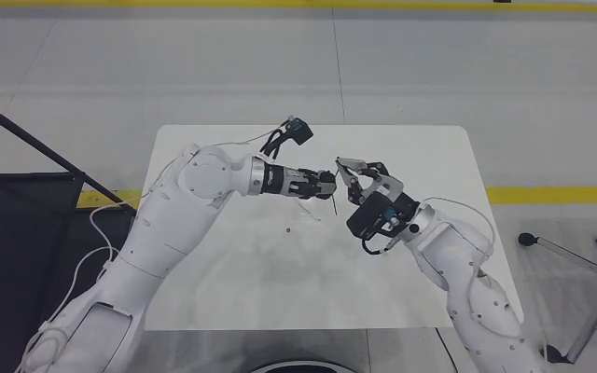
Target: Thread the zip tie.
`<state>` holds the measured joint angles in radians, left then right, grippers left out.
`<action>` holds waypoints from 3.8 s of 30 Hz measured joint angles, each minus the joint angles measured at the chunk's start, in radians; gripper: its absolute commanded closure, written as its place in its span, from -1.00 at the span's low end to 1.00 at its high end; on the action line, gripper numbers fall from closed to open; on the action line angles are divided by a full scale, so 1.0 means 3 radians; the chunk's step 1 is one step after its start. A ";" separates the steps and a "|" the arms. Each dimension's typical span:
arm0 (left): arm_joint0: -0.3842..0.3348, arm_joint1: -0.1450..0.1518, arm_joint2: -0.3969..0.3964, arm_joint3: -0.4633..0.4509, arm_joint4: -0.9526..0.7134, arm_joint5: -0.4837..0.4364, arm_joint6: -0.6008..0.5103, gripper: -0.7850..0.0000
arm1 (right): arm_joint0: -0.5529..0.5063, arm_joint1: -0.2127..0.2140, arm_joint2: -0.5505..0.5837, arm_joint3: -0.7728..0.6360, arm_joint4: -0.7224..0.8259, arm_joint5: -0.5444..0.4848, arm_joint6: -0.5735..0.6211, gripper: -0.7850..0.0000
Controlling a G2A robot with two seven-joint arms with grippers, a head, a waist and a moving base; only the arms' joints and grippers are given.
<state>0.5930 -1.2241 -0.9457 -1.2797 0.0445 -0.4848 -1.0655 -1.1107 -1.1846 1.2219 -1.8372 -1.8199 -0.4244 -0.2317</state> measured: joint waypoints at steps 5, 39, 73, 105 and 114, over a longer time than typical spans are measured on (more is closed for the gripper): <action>0.0011 0.0008 0.0009 -0.0045 0.0015 0.0002 -0.0014 1.00 | -0.0010 -0.0001 -0.0003 -0.0014 -0.0049 0.0092 0.0035 1.00; -0.0019 0.0018 0.0053 -0.0013 -0.0188 0.0152 -0.0024 1.00 | -0.0123 -0.0017 -0.0016 -0.0098 -0.0323 0.0494 0.0017 1.00; -0.0156 -0.0036 0.0060 0.0369 -0.0874 0.0286 -0.0155 1.00 | 0.0013 -0.0045 -0.0101 -0.0004 -0.0273 0.0455 0.0046 -0.65; -0.0268 -0.0083 0.0078 0.0638 -0.1028 0.0262 -0.0193 1.00 | 0.0026 0.0005 -0.0015 -0.0113 -0.0214 -0.0267 -0.0049 0.06; -0.0251 -0.0076 0.0047 0.0621 -0.1051 0.0252 -0.0230 1.00 | 0.0013 0.0025 0.0021 -0.0151 -0.0238 -0.0374 0.0080 0.23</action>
<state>0.5177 -1.2470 -0.9315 -1.0934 -0.2709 -0.4091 -1.1345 -1.1067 -1.1771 1.2281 -1.8825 -1.8912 -0.5366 -0.2076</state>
